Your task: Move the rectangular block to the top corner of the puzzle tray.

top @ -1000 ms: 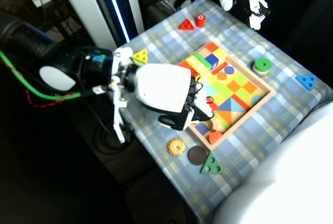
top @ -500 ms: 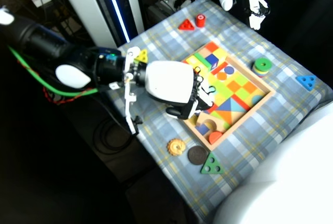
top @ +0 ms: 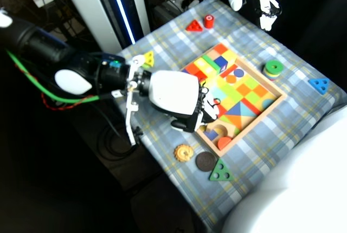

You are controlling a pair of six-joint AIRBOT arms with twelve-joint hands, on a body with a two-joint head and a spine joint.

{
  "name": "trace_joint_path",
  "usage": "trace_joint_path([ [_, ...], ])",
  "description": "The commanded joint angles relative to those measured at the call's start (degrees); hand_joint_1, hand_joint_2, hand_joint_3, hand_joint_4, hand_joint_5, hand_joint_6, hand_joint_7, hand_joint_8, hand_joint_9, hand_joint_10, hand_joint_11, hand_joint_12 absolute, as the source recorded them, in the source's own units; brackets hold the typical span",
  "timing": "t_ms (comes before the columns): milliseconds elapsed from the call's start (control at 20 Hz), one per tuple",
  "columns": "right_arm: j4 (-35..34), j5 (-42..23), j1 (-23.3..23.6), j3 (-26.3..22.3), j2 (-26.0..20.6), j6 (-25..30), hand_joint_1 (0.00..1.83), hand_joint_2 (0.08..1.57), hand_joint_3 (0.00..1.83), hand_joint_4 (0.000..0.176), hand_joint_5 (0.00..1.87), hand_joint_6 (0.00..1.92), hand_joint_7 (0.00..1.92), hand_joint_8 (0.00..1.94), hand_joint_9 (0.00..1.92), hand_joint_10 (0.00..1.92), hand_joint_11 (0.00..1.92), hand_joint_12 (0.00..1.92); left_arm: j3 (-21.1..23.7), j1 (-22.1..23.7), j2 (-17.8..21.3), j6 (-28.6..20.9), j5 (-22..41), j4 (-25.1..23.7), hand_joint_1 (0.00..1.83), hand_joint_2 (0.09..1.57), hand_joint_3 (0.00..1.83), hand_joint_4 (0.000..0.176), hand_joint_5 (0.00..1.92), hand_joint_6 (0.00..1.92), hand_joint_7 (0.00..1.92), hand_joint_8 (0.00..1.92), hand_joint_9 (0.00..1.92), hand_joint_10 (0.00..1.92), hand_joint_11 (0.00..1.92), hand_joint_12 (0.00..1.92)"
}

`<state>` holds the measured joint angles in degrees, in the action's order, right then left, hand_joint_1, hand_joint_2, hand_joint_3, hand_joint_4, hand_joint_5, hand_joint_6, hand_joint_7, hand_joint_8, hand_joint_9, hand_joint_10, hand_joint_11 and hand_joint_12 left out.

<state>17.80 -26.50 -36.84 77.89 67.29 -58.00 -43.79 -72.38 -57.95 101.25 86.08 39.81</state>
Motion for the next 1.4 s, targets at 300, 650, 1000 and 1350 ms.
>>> trace_joint_path([
  [300, -1.01, -4.92, 0.96, 0.94, -0.45, -0.81, 1.57, 1.17, 0.00, 0.000, 0.73, 0.00, 1.14, 1.94, 1.31, 1.92, 1.36, 1.92, -0.04, 0.44, 0.38, -0.53, 6.50, -2.48, 0.14, 1.30, 0.00, 0.000, 0.51, 0.00, 0.48, 0.00, 0.46, 0.00, 0.00, 1.21],
  [650, -2.25, -4.80, 0.96, 2.03, -1.06, -0.81, 1.55, 1.15, 0.00, 0.000, 0.68, 0.00, 0.91, 1.94, 1.08, 1.92, 1.00, 1.92, 0.02, 0.43, 0.38, -0.53, 6.51, -2.49, 0.16, 1.30, 0.00, 0.000, 0.51, 0.00, 0.49, 0.00, 0.46, 0.00, 0.00, 1.21],
  [1000, -3.49, -4.49, 0.96, 3.64, -1.08, -0.81, 1.55, 1.15, 0.00, 0.000, 0.65, 0.00, 0.88, 1.94, 1.08, 1.92, 1.10, 1.92, 0.06, 0.41, 0.38, -0.53, 6.52, -2.48, 0.14, 1.31, 0.00, 0.000, 0.50, 0.00, 0.48, 0.00, 0.45, 0.00, 0.00, 1.23],
  [1350, -4.97, -4.07, 0.96, 5.76, -0.48, -0.81, 1.53, 1.17, 0.00, 0.000, 0.64, 0.00, 0.79, 1.94, 1.01, 1.92, 1.13, 1.92, 0.11, 0.34, 0.38, -0.53, 6.53, -2.46, 0.16, 1.31, 0.00, 0.000, 0.51, 0.00, 0.49, 0.00, 0.46, 0.00, 0.00, 1.25],
])
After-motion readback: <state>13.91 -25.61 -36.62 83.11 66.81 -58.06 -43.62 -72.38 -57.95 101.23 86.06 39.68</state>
